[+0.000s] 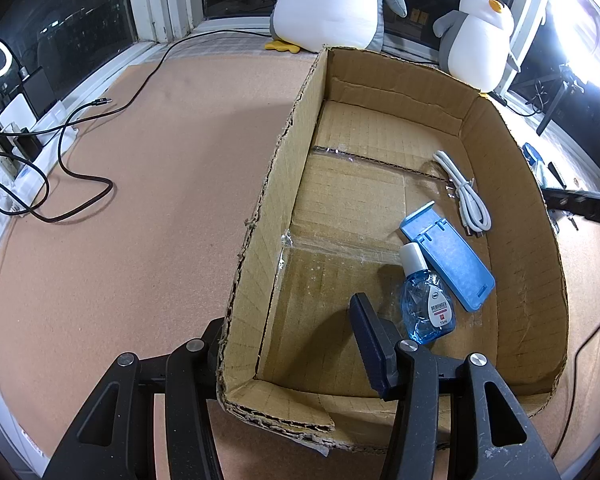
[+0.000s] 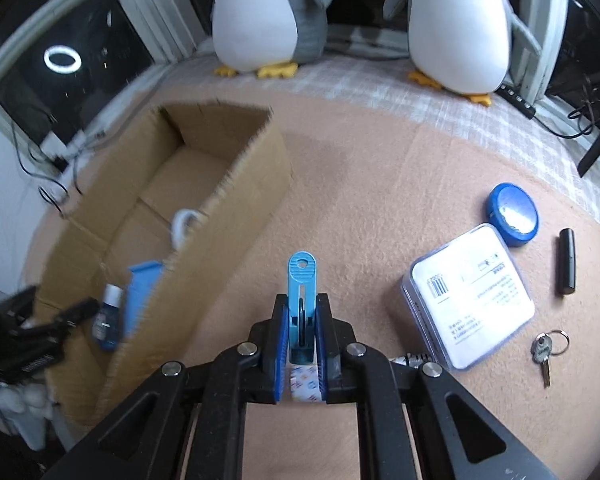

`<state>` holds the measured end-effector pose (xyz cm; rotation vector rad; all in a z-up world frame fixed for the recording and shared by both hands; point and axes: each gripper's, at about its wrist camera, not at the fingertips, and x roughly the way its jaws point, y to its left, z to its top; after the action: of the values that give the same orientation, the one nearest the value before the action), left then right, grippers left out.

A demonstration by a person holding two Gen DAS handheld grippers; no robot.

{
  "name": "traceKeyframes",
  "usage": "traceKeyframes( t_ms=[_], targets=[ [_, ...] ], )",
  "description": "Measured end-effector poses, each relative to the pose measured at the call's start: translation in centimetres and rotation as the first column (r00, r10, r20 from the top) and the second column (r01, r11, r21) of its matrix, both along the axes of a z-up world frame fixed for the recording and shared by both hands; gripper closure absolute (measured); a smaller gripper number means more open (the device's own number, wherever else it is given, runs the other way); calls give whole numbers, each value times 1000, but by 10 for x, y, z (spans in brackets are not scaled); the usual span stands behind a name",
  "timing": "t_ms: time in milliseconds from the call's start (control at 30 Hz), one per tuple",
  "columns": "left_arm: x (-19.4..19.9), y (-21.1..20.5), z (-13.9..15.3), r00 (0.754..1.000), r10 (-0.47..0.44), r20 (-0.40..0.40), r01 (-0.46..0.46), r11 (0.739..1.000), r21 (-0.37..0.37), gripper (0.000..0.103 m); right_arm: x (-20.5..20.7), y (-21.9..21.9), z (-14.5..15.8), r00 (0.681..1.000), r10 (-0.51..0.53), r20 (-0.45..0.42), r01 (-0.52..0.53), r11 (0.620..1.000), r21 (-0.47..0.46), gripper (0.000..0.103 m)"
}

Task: Organize rigid objects
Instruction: 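Carry the blue clothespin with the right tool into the box and release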

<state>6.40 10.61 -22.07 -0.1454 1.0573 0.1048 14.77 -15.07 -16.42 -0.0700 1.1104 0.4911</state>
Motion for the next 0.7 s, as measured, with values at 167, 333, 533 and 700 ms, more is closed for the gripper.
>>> traceKeyframes(
  t_ms=[167,333,533,700],
  targets=[
    [0,0,0,1000,0,0,0,1000,0,49,-31,17,34,998,60,30,-62,995,77,92],
    [0,0,0,1000,0,1,0,1000,0,49,-57,44,46,991,135,22,-137,982,128,92],
    [0,1,0,1000,0,1,0,1000,0,49,-79,74,36,976,216,-17,-212,969,131,92],
    [0,1,0,1000,-1,1,1,1000,-1,49,-90,97,22,964,265,-33,-262,962,77,92]
  ],
)
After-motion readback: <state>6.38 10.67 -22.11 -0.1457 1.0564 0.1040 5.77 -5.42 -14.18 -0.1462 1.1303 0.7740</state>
